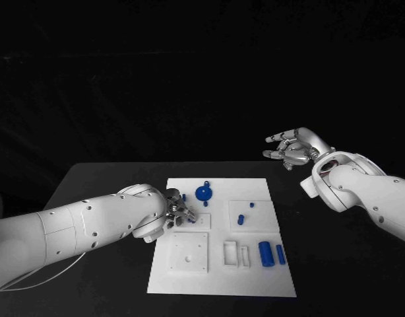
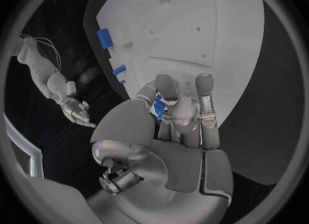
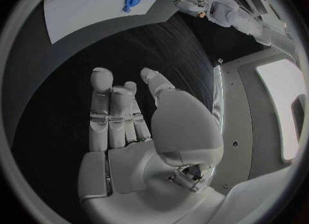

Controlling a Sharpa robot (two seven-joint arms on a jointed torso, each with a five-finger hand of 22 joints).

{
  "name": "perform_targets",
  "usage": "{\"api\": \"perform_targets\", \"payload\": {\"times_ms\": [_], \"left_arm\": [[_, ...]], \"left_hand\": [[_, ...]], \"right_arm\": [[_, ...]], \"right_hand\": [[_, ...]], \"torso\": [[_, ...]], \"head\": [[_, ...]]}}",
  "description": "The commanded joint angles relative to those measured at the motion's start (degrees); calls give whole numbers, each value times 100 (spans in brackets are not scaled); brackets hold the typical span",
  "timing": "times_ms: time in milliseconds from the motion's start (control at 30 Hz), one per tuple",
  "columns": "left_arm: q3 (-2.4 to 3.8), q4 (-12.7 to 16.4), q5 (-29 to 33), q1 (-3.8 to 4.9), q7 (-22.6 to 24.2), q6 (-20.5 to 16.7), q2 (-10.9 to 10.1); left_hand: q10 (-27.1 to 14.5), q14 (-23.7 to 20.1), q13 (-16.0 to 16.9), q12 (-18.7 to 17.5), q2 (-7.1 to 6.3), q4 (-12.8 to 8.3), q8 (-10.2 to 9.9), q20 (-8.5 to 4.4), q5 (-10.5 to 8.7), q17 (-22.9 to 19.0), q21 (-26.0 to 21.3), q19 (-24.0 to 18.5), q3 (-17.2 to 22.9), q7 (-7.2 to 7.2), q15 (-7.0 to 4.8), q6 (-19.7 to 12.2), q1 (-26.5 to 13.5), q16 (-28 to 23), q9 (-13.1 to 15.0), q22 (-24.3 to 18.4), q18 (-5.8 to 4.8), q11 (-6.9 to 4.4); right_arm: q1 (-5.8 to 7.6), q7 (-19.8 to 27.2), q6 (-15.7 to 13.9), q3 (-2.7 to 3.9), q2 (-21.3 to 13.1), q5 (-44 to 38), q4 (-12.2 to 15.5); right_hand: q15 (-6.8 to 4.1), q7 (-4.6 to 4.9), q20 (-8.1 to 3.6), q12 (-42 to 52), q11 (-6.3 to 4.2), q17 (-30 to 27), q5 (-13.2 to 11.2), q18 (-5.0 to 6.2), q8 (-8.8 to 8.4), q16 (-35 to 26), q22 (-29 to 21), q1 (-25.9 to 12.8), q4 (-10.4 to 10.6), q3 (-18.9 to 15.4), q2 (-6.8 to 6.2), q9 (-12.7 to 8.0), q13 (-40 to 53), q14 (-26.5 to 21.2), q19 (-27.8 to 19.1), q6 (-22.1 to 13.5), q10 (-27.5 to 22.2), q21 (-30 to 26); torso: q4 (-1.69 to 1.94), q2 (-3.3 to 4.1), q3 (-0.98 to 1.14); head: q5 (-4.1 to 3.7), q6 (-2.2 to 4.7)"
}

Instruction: Assemble the parts on the task board

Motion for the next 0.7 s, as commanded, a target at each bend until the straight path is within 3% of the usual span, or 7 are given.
{"api": "perform_targets", "payload": {"times_ms": [33,367,700], "left_arm": [[-17,3,-66,-25,-93,251,18],[-17,-28,-124,-25,-95,360,46],[-17,-36,-201,-25,-84,364,75]], "left_hand": [[257,10,-53,45,54,78,29,56,-30,0,-66,33,-3,-613,20,1276,-15,-14,4072,25,66,-33],[255,9,-66,72,140,200,30,74,-28,28,-88,36,7,-622,24,1296,-170,9,4081,62,74,-37],[254,6,-66,79,138,-61,28,98,8,40,-143,45,84,-620,31,1312,-206,15,4069,135,94,-32]], "right_arm": [[0,-4,58,4,14,-67,8],[0,-16,45,4,21,-70,18],[-2,-24,47,4,32,-73,5]], "right_hand": [[-19,-3,-13,19,-18,9,27,56,-19,33,8,-46,31,11,3,5,-7,-13,245,43,2,24],[-20,-3,-13,18,-19,7,53,56,-20,30,4,-52,34,26,-3,5,-8,-14,244,36,2,40],[-21,-3,-15,20,-19,13,89,54,-20,37,-1,-76,51,43,-1,5,-8,-8,244,42,5,55]], "torso": [[3,3,2],[-1,-1,-2],[1,1,2]], "head": [[67,8],[43,-48],[54,-29]]}}
